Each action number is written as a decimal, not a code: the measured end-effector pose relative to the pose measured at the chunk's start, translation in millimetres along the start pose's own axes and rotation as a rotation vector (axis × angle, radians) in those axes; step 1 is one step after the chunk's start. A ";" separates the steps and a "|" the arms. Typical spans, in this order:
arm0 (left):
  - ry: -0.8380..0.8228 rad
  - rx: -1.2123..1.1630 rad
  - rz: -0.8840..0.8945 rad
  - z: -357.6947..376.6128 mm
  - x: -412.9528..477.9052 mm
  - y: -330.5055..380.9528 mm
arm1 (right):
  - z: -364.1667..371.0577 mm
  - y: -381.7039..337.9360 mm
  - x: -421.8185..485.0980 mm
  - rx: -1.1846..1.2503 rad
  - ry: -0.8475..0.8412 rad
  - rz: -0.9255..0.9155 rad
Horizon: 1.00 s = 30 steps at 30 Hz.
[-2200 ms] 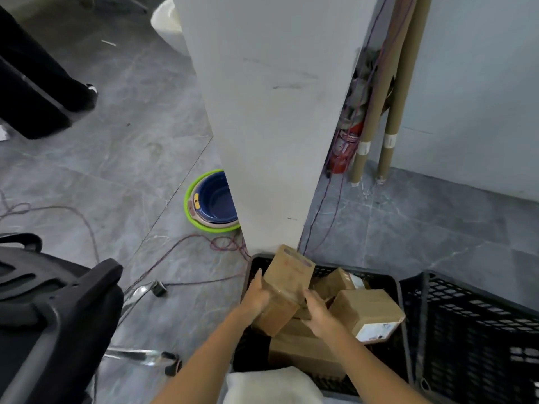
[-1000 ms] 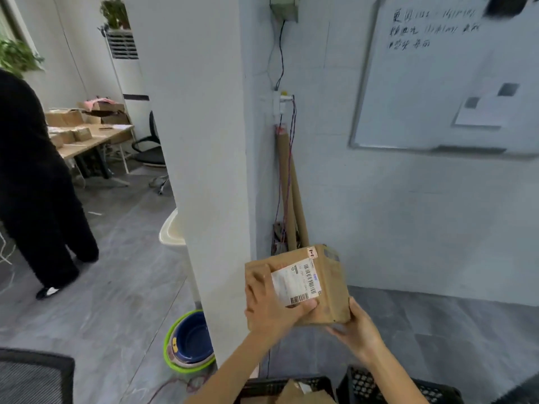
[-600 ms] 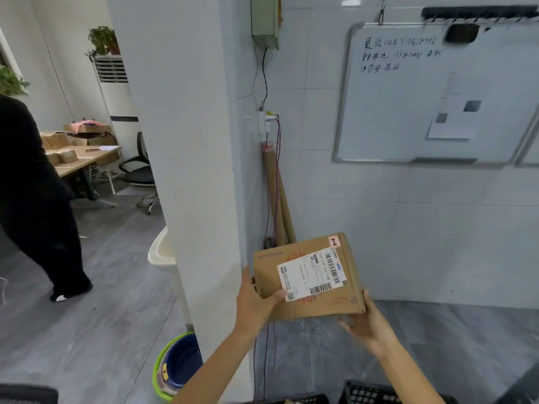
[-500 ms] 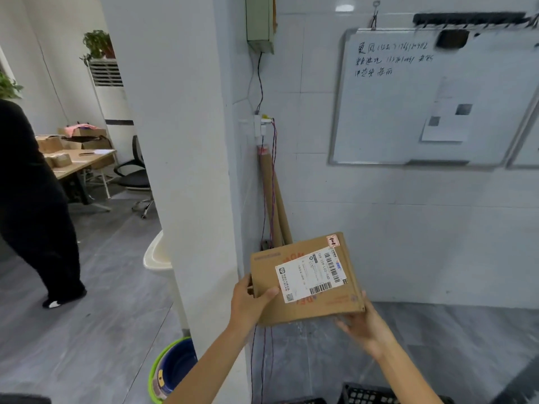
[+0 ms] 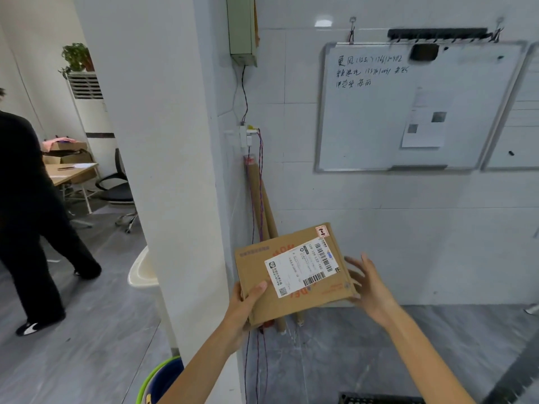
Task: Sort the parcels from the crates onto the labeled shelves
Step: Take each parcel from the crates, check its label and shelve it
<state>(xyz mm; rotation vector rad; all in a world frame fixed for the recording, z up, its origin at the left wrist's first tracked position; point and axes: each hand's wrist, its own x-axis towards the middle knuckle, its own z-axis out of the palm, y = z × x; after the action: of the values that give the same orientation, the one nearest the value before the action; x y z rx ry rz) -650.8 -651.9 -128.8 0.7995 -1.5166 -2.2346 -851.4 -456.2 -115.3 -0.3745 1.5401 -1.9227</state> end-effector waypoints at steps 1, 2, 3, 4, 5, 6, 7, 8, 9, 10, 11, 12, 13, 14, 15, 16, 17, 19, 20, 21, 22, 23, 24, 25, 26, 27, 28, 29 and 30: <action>0.008 0.011 0.019 2.7 1.4 0.6 | 1.2 -12.4 0.4 -0.070 -0.023 -0.034; 0.013 0.025 0.040 5.9 2.5 0.8 | 3.2 -24.3 -0.3 -0.154 -0.059 -0.064; 0.012 0.038 0.060 9.8 4.0 0.6 | 4.5 -34.3 -0.2 -0.247 -0.100 -0.082; 0.005 0.048 0.077 13.9 5.3 0.0 | 4.5 -42.4 0.7 -0.333 -0.135 -0.084; -0.010 0.052 0.088 18.4 6.9 -0.8 | 2.9 -49.1 2.1 -0.394 -0.166 -0.075; -0.029 0.049 0.096 23.5 8.4 -1.4 | -0.7 -54.2 4.1 -0.424 -0.196 -0.064; -0.050 0.041 0.103 28.8 9.9 -2.2 | -5.5 -58.4 5.5 -0.426 -0.214 -0.053; -0.074 0.029 0.115 34.0 11.4 -2.5 | -10.7 -62.0 6.3 -0.413 -0.221 -0.052; -0.098 0.013 0.131 38.3 13.9 -2.6 | -15.1 -65.9 6.0 -0.397 -0.216 -0.062; -0.120 -0.007 0.150 42.1 16.6 -2.2 | -18.3 -70.0 4.8 -0.379 -0.200 -0.081; -0.134 -0.023 0.171 45.8 19.3 -1.4 | -20.1 -73.9 3.4 -0.356 -0.173 -0.101; -0.134 -0.029 0.198 49.6 21.8 -0.5 | -21.7 -77.1 1.8 -0.331 -0.136 -0.123; -0.119 -0.023 0.233 54.5 24.1 -0.1 | -22.6 -79.4 0.1 -0.307 -0.093 -0.146; -0.094 -0.015 0.264 60.7 25.6 -0.5 | -23.1 -80.8 -2.3 -0.284 -0.051 -0.169; -0.066 -0.025 0.283 68.7 26.2 -1.1 | -23.2 -81.3 -4.8 -0.257 -0.015 -0.191; -0.040 -0.059 0.283 77.8 25.8 -1.9 | -22.9 -80.8 -7.9 -0.227 0.017 -0.212; -0.021 -0.108 0.267 87.5 24.7 -3.1 | -22.1 -79.7 -11.7 -0.195 0.049 -0.230; 0.002 -0.216 0.214 105.6 21.9 -6.7 | -20.3 -76.3 -22.8 -0.138 0.120 -0.261; 0.005 -0.259 0.184 113.4 19.8 -7.6 | -20.1 -73.3 -29.3 -0.117 0.156 -0.275; -0.009 -0.282 0.158 120.9 16.8 -7.9 | -20.3 -69.8 -36.4 -0.094 0.188 -0.291; -0.049 -0.283 0.141 128.5 13.2 -8.4 | -20.8 -65.8 -44.4 -0.063 0.215 -0.310; -0.115 -0.263 0.140 136.0 8.9 -10.2 | -21.5 -61.4 -53.1 -0.024 0.242 -0.328; -0.196 -0.230 0.154 142.7 4.5 -13.3 | -22.3 -57.0 -62.5 0.017 0.274 -0.343; -0.276 -0.201 0.173 148.8 -0.3 -16.9 | -23.5 -52.8 -72.5 0.057 0.313 -0.354; -0.350 -0.190 0.188 155.0 -4.8 -20.5 | -26.1 -49.2 -83.4 0.090 0.354 -0.368; -0.414 -0.192 0.198 161.0 -8.3 -24.1 | -30.0 -46.5 -94.9 0.107 0.393 -0.384; -0.467 -0.197 0.200 167.4 -10.9 -27.4 | -35.5 -44.4 -108.0 0.104 0.433 -0.398; -0.509 -0.196 0.198 174.5 -13.4 -29.7 | -42.3 -43.5 -122.3 0.080 0.477 -0.407; -0.541 -0.190 0.196 181.9 -16.3 -31.1 | -50.7 -43.3 -136.8 0.043 0.520 -0.407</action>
<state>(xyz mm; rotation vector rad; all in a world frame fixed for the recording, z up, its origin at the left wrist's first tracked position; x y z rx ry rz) -747.6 -496.1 -102.5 -0.0223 -1.4767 -2.5090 -790.5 -325.9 -65.5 -0.1826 1.8481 -2.5109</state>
